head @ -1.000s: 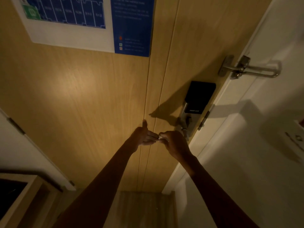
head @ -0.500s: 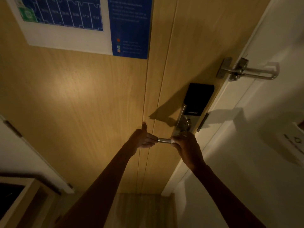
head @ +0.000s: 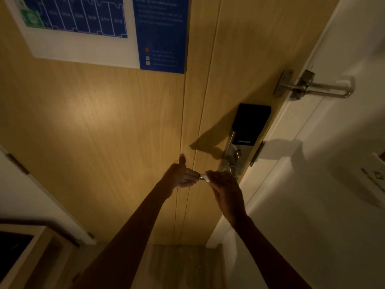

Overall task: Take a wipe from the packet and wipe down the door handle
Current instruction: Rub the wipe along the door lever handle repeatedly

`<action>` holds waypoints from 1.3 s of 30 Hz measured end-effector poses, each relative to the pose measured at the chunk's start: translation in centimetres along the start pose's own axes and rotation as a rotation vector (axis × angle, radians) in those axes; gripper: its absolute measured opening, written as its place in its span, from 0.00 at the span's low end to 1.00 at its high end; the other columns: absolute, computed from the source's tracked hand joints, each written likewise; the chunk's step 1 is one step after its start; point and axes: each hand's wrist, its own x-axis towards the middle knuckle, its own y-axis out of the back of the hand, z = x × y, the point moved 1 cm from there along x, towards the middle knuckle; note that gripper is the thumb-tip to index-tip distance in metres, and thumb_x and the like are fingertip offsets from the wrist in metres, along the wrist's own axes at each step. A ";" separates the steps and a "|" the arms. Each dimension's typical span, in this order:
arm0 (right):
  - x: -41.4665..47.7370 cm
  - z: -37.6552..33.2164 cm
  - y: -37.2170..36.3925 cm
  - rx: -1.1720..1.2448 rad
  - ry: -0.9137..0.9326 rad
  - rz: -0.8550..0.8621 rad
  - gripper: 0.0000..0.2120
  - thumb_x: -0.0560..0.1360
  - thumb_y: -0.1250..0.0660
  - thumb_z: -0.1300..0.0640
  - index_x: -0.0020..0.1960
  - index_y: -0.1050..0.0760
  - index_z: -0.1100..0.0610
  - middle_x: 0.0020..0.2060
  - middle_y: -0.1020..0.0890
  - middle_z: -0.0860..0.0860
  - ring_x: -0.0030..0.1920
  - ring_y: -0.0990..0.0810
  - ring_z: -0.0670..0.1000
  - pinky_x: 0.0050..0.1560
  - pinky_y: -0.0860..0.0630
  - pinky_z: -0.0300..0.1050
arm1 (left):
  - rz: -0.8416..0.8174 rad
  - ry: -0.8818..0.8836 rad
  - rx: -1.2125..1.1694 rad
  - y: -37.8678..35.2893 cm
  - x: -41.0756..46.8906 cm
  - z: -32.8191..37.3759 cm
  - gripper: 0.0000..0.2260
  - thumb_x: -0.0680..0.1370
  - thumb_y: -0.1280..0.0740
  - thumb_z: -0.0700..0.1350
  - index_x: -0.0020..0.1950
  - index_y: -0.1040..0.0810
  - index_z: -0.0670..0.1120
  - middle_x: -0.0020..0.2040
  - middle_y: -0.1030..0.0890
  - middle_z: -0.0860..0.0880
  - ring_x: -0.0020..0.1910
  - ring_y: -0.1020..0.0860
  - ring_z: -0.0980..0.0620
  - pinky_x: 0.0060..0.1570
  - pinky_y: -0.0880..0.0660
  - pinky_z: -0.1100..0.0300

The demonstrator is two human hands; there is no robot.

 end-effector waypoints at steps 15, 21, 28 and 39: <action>-3.3 4.7 2.4 -0.018 -0.158 0.162 0.20 0.74 0.29 0.59 0.65 0.24 0.55 0.60 0.20 0.54 0.64 0.26 0.54 0.59 0.22 0.52 | 0.054 -0.030 -0.070 -0.9 -0.5 -0.7 0.35 0.81 0.56 0.60 0.57 0.21 0.33 0.57 0.19 0.36 0.58 0.21 0.42 0.53 0.24 0.57; -2.3 4.7 2.6 0.151 -0.291 0.168 0.15 0.75 0.30 0.57 0.62 0.21 0.54 0.55 0.22 0.52 0.54 0.22 0.49 0.50 0.19 0.43 | 0.079 -0.030 -0.093 -1.0 -0.4 -1.0 0.35 0.81 0.55 0.60 0.55 0.20 0.33 0.56 0.19 0.35 0.53 0.20 0.43 0.53 0.23 0.57; -2.9 3.9 2.1 0.639 -0.781 0.333 0.10 0.71 0.27 0.52 0.46 0.16 0.58 0.36 0.15 0.51 0.38 0.16 0.48 0.46 0.19 0.51 | 0.075 -0.033 -0.090 -1.1 -0.7 -1.0 0.34 0.81 0.54 0.60 0.57 0.21 0.33 0.57 0.19 0.35 0.57 0.20 0.41 0.59 0.24 0.52; 0.0 1.8 3.3 1.814 -1.500 0.279 0.15 0.80 0.40 0.62 0.66 0.30 0.65 0.63 0.23 0.60 0.58 0.23 0.60 0.49 0.22 0.53 | 0.042 -0.034 -0.106 -1.0 -1.0 -0.9 0.33 0.82 0.54 0.59 0.59 0.23 0.33 0.59 0.21 0.36 0.59 0.22 0.39 0.61 0.26 0.51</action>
